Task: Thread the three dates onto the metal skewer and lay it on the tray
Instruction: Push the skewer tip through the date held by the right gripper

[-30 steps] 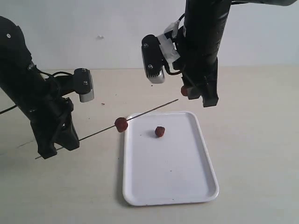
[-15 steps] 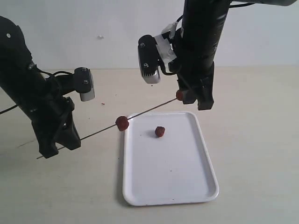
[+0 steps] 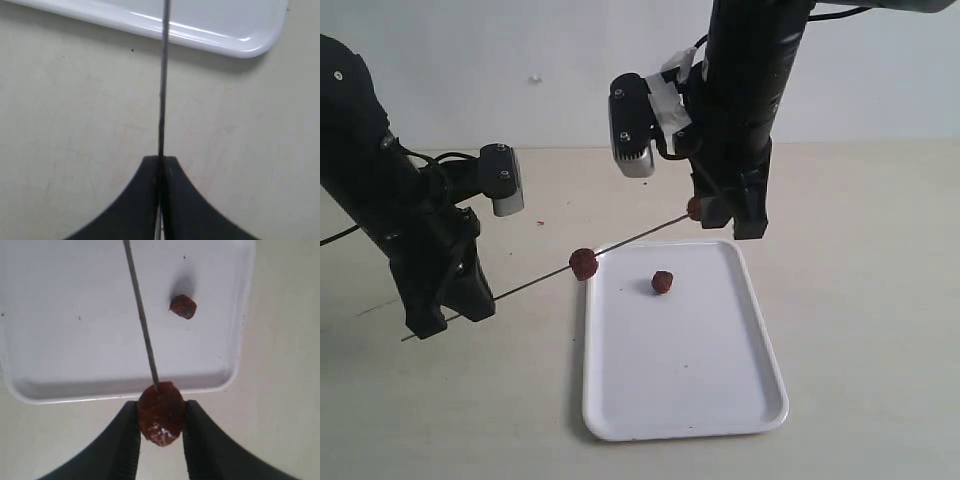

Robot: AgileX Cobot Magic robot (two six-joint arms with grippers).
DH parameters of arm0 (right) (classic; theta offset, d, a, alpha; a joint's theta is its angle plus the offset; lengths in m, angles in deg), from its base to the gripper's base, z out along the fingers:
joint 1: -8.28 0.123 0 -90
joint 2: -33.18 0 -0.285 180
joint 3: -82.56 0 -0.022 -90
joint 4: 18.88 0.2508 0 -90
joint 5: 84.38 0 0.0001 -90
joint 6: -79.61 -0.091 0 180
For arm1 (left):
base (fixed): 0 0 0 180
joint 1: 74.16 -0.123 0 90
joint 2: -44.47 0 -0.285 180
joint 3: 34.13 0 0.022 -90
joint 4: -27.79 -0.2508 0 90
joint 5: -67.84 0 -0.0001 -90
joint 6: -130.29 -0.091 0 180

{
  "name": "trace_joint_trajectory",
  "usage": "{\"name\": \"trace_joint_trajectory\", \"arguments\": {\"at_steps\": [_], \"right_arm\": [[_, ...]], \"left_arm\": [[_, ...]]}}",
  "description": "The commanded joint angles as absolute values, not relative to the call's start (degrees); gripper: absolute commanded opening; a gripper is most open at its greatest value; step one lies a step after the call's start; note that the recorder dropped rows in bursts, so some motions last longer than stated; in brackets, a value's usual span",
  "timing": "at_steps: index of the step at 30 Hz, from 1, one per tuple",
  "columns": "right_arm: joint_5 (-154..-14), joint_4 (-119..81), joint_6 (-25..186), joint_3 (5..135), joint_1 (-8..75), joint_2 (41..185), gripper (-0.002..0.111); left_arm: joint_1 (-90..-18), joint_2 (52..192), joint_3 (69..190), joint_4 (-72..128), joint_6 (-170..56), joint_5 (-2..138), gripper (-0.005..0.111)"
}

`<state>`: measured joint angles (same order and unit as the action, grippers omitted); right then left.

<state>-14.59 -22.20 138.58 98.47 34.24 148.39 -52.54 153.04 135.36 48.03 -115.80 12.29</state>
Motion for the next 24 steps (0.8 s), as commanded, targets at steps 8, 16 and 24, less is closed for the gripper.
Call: {"name": "trace_joint_trajectory", "arguments": {"at_steps": [8,16,24], "right_arm": [[-14.4,-21.4,138.5,98.3,37.4,147.9,0.029],[-14.4,-14.2,135.9,98.3,37.8,147.9,0.029],[-14.4,-7.6,132.4,98.3,37.8,147.9,0.029]], "left_arm": [[-52.3,152.9,135.3,49.6,-115.1,11.1,0.000],[-52.3,152.9,135.3,49.0,-113.7,9.9,0.000],[-52.3,152.9,135.3,49.0,-113.7,9.8,0.000]]}}
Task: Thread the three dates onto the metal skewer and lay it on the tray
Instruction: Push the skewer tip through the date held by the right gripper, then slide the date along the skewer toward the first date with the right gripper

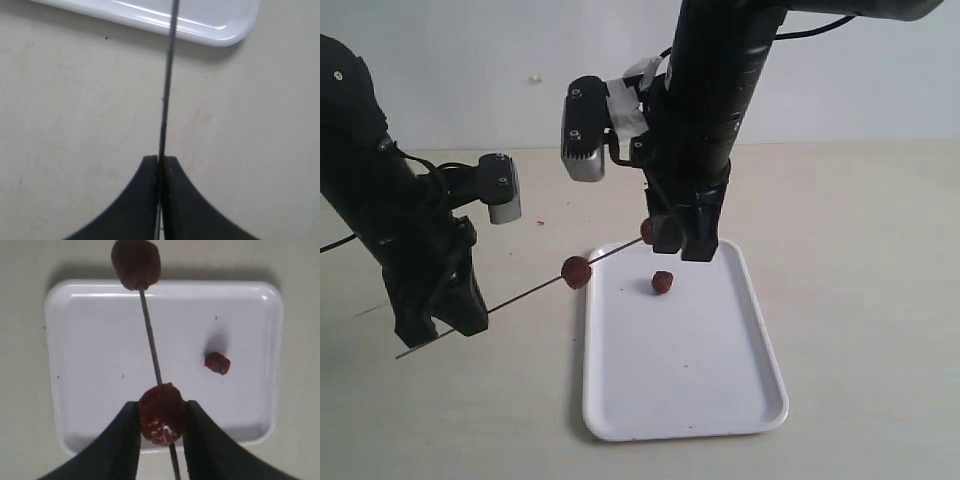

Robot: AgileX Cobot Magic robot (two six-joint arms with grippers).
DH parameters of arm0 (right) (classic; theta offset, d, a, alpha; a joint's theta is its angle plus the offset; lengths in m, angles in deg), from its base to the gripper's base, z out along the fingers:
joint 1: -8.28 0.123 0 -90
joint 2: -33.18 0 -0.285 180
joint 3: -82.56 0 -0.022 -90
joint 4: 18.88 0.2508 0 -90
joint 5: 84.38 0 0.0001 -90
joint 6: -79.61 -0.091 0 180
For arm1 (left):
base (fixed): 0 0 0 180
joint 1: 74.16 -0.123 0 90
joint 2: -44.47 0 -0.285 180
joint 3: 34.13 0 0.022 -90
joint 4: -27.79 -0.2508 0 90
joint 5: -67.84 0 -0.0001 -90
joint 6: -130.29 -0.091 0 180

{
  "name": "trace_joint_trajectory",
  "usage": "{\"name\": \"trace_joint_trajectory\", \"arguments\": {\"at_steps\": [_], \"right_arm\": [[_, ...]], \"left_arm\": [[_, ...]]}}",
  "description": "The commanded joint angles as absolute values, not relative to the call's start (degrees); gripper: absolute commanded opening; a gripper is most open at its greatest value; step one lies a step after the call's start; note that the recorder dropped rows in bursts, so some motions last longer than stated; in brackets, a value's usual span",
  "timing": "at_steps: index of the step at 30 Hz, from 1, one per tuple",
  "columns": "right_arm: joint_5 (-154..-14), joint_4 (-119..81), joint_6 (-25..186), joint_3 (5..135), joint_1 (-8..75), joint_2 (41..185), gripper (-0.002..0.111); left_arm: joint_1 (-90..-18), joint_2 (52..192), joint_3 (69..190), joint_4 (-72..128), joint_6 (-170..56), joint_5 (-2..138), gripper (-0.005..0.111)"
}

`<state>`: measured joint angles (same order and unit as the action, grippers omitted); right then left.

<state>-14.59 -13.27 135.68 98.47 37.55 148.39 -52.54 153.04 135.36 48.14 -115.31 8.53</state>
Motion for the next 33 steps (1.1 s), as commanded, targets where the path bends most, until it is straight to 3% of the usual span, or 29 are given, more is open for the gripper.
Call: {"name": "trace_joint_trajectory", "arguments": {"at_steps": [1,33], "right_arm": [[-14.4,-7.0,130.7,98.3,37.8,147.9,0.029],[-14.4,-5.1,121.5,98.3,39.6,151.0,0.037]], "left_arm": [[-52.3,152.9,135.3,49.0,-113.7,9.8,0.000],[-52.3,152.9,135.3,49.4,-113.7,9.5,0.000]]}}
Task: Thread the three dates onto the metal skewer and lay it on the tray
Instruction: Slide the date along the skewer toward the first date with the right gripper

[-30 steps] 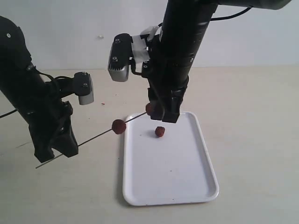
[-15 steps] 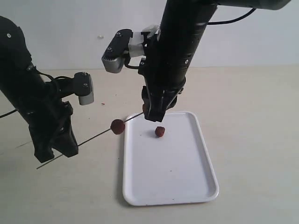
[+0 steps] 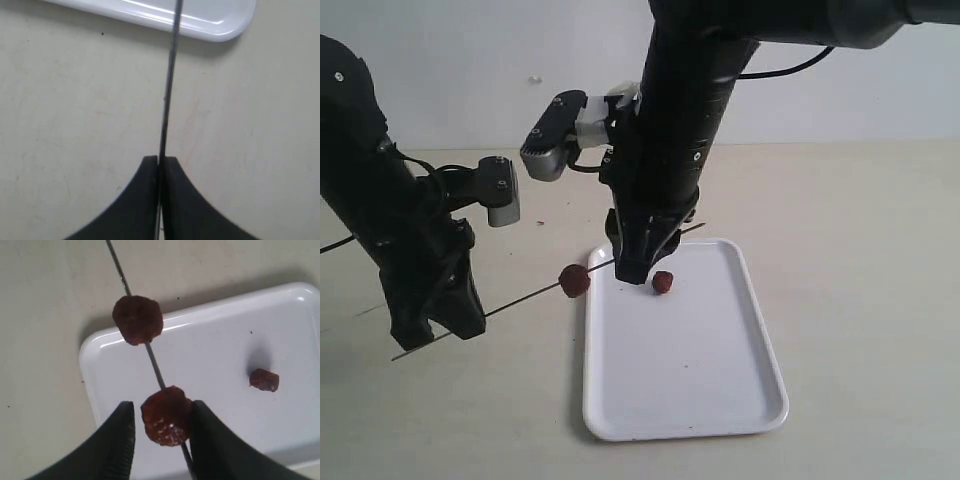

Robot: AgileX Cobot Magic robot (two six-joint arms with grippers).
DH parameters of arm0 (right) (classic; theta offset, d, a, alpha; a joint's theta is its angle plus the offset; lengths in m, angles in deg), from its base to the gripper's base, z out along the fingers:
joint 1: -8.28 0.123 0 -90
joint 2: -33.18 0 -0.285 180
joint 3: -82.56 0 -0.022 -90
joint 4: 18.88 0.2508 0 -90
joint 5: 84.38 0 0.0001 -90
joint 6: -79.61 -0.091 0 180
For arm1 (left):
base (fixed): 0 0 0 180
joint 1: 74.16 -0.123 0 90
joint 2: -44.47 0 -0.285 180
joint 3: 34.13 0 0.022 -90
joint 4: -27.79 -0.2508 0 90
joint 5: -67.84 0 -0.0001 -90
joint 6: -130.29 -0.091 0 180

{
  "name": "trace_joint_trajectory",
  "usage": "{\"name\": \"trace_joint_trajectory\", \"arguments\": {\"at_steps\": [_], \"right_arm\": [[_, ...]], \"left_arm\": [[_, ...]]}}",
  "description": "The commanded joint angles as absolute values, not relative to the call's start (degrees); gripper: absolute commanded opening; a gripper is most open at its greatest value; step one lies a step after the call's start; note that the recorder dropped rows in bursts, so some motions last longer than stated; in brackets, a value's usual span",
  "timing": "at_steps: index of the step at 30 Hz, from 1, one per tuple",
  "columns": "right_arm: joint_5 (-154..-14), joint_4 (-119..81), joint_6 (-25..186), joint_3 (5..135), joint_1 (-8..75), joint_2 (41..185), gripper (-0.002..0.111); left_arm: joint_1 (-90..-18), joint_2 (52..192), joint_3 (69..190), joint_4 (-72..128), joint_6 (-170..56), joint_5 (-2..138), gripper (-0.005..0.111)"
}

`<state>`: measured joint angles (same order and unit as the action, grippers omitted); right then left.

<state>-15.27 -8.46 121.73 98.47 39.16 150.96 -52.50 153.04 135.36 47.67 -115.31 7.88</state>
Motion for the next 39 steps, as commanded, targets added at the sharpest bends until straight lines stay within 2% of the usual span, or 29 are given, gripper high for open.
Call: {"name": "trace_joint_trajectory", "arguments": {"at_steps": [1,14,24,39], "right_arm": [[-14.4,-5.1,121.5,98.3,39.6,151.0,0.037],[-14.4,-0.4,121.5,98.4,39.6,152.9,0.037],[-14.4,-1.7,117.4,98.4,39.6,152.9,0.057],[-15.0,-8.8,112.5,98.4,39.6,149.0,0.058]], "left_arm": [[-52.3,152.9,135.3,49.6,-113.7,9.4,0.000],[-52.3,152.9,135.3,51.6,-113.7,10.0,0.000],[-52.3,152.9,135.3,51.6,-113.8,9.9,0.000],[-52.3,152.9,135.3,51.6,-113.9,9.9,0.000]]}}
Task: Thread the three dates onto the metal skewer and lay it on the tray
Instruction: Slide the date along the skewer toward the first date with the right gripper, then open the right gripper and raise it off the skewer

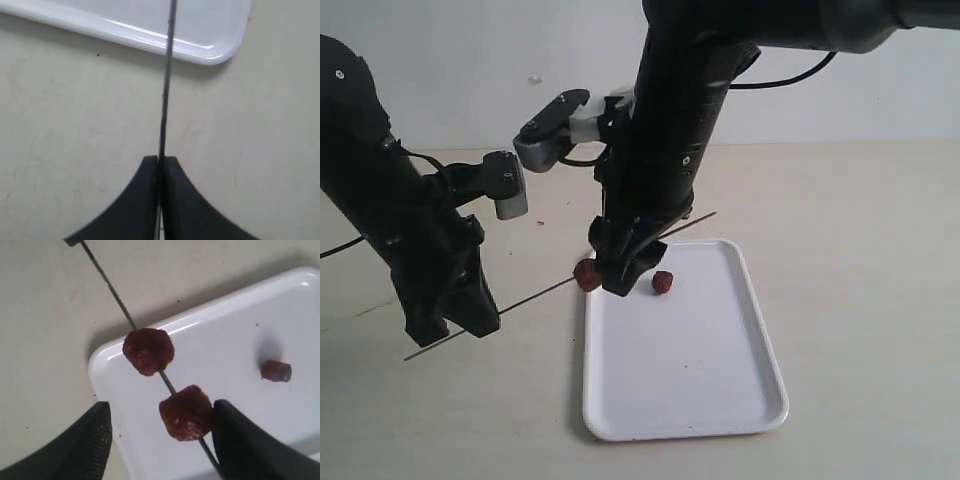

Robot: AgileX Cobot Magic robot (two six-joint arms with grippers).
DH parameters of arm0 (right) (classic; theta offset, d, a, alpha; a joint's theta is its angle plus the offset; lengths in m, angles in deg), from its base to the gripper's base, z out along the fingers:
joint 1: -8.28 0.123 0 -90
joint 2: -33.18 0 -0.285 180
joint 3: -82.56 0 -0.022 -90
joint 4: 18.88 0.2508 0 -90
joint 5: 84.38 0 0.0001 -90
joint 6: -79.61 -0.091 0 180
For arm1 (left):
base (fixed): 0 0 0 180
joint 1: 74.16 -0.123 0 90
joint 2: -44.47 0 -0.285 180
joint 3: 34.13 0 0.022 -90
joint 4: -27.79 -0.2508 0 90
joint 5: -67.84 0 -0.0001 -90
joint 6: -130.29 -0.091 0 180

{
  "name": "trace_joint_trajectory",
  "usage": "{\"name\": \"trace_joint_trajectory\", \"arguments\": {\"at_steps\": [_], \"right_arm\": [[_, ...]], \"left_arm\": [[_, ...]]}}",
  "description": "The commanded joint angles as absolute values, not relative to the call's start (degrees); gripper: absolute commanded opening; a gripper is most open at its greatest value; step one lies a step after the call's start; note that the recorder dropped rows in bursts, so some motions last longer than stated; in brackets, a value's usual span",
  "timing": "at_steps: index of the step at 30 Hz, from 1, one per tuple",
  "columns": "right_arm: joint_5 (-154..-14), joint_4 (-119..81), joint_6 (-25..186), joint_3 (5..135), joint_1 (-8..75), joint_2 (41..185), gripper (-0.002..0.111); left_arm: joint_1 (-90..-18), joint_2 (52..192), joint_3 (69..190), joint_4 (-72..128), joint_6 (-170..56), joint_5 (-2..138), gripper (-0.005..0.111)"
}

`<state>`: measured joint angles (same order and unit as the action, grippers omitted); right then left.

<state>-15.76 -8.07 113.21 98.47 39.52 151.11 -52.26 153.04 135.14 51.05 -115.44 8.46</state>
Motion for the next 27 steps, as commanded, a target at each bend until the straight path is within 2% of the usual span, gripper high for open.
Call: {"name": "trace_joint_trajectory", "arguments": {"at_steps": [1,10,16,21,27], "right_arm": [[-15.1,-8.8,112.5,98.4,39.6,148.6,0.058],[-14.4,-11.8,112.3,98.4,39.5,148.1,0.058],[-20.8,-11.8,110.1,98.4,39.2,143.2,0.057],[-22.3,-12.3,106.3,98.4,38.8,137.6,0.051],[-23.3,-16.1,100.8,95.3,34.0,132.0,0.046]], "left_arm": [[-52.3,152.9,135.3,51.6,-113.9,9.9,0.000],[-52.3,152.9,135.3,51.6,-113.9,10.0,0.000],[-52.3,152.9,135.3,51.4,-113.9,10.3,0.000],[-52.3,152.9,135.3,51.1,-113.9,10.3,0.000],[-53.7,152.8,135.3,47.3,-112.7,9.3,0.000]]}}
